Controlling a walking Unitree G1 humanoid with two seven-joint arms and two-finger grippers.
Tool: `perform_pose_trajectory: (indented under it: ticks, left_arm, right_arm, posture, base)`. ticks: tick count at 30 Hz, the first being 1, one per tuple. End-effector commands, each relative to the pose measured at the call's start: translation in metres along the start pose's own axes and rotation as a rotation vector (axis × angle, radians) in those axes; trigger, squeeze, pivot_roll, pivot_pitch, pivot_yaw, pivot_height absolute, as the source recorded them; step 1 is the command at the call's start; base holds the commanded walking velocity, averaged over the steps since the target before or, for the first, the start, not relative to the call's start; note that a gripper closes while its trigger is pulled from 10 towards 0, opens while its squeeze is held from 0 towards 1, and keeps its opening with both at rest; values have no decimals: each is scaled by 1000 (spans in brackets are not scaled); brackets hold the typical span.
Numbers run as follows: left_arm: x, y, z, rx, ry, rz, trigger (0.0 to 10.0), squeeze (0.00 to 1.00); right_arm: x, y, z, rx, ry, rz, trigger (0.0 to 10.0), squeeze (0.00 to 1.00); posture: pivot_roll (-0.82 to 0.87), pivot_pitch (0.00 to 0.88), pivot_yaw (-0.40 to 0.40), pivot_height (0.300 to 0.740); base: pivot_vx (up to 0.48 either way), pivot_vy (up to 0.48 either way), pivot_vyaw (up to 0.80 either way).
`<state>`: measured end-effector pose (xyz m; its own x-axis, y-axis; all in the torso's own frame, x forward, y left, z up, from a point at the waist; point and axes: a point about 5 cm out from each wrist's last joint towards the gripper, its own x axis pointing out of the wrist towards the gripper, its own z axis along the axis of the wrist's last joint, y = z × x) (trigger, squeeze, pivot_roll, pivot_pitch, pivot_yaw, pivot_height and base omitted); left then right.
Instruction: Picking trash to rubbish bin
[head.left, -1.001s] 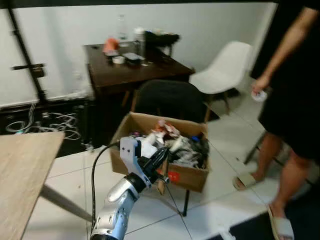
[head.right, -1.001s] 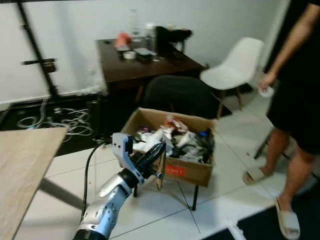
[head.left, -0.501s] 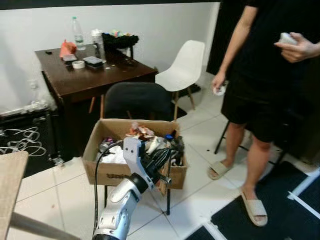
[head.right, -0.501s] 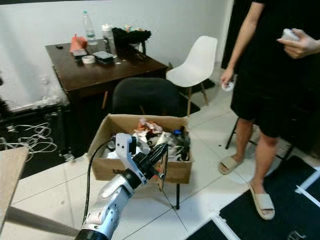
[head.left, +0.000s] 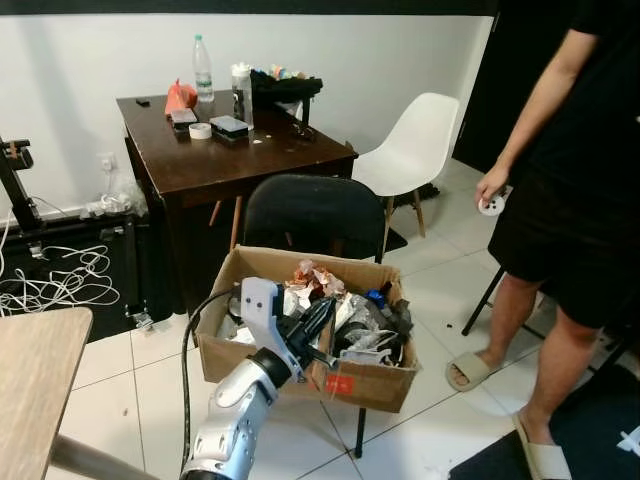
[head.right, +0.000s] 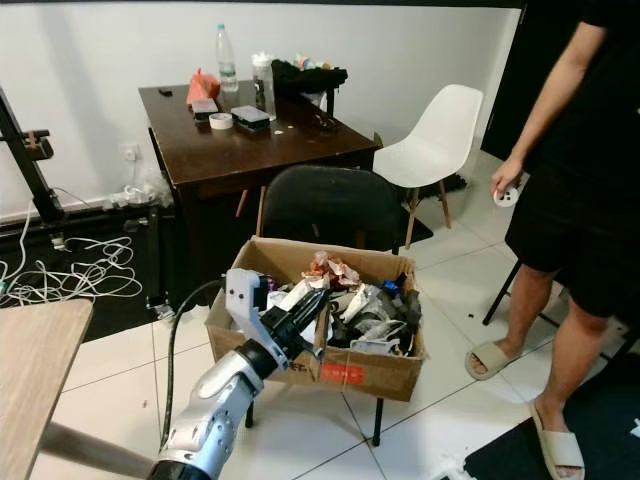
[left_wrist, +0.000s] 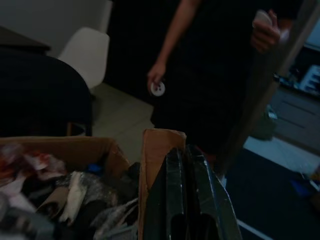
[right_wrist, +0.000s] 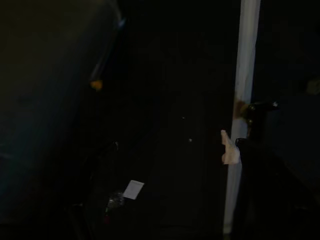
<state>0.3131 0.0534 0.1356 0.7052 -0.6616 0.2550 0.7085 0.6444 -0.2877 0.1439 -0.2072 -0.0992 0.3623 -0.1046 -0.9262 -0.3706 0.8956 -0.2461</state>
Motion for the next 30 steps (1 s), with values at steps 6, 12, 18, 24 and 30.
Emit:
perform_pose_trajectory:
  ticks: [6,12,18,24,30]
  left_arm:
    - [4,-8,-4,-1,11,-37,10000,0]
    - [5,-11,-6,-1,15,-45,10000,0]
    - [6,-12,-8,3,21,-35,10000,0]
    - [7,-9,-9,23,28,7,10000,0]
    - [6,18,-12,108,72,296,10000,0]
  right_arm:
    - [0,8,-6,-9,21,33,10000,0]
    - [0,8,-7,-9,22,31,10000,0]
    - [0,10,-6,9,8,35,10000,0]
    - [0,10,-7,7,11,36,10000,0]
    - [0,11,-8,9,13,40,10000,0]
  posture:
    - [-76,69,38,740]
    - [-79,69,37,740]
    - [-81,72,38,740]
    - [-83,73,39,740]
    - [-86,72,45,740]
  base:
    - [320,0,-781]
    - [320,0,-781]
    - [322,0,-264]
    - [319,0,0]
    - [146,0,0]
